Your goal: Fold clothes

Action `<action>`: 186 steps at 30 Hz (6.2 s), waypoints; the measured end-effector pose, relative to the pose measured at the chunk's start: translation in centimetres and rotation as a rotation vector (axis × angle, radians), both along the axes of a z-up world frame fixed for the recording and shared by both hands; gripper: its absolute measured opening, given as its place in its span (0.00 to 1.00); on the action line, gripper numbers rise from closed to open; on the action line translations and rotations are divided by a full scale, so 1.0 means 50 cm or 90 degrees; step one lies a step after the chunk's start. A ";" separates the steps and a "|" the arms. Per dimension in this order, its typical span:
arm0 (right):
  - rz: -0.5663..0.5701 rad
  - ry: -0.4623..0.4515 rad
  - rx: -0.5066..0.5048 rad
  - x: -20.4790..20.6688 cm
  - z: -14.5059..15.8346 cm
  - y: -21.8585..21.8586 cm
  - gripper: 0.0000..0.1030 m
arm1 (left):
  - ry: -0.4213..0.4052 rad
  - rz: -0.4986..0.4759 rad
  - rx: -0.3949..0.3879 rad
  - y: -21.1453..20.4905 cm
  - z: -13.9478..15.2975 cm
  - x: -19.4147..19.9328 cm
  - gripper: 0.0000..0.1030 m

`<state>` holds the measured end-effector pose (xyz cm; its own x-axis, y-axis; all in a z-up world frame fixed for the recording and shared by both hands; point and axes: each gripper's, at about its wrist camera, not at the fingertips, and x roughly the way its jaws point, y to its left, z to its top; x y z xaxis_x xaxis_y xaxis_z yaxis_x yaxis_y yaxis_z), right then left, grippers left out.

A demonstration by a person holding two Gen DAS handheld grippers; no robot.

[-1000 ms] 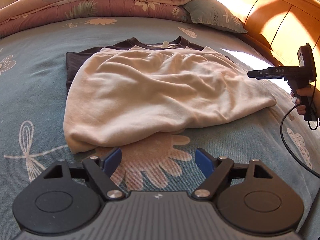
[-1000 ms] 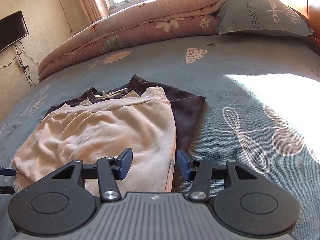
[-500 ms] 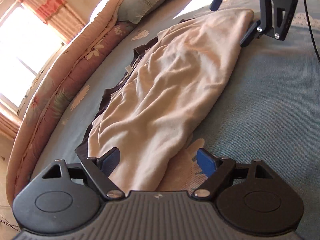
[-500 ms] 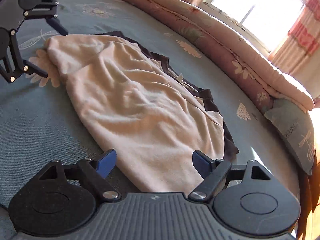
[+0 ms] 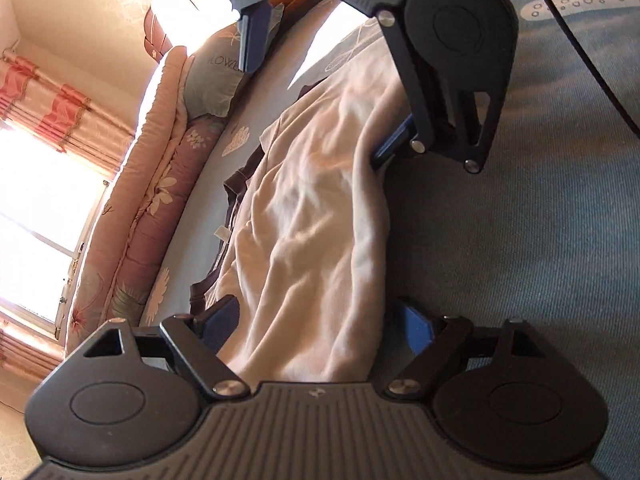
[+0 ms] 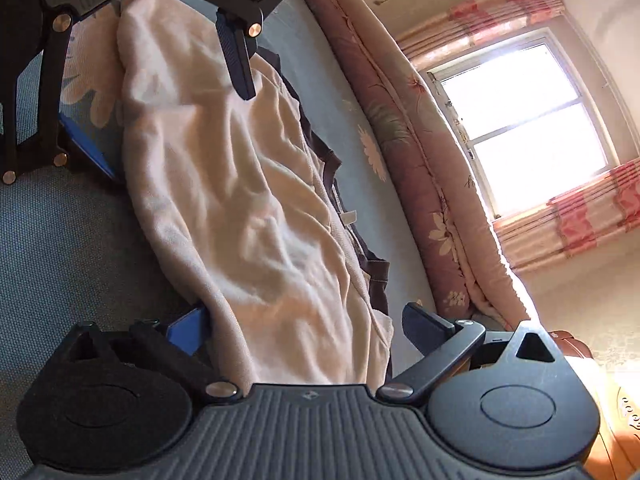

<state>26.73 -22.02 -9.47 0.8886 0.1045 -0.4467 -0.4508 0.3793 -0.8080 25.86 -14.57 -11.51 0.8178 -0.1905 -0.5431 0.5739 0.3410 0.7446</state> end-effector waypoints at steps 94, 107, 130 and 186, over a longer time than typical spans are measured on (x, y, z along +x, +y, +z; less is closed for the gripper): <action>-0.008 0.113 -0.116 -0.126 0.015 -0.014 0.09 | -0.040 0.013 0.171 0.116 0.003 -0.140 0.02; 0.017 0.188 -0.129 -0.367 0.047 -0.001 0.09 | -0.009 -0.016 0.179 0.141 0.042 -0.371 0.02; -0.090 0.292 0.012 -0.455 0.072 -0.076 0.50 | 0.259 0.151 -0.133 0.295 0.182 -0.410 0.14; -0.086 0.440 0.448 -0.375 0.098 0.117 0.84 | 0.401 0.160 -0.480 0.510 0.159 -0.346 0.26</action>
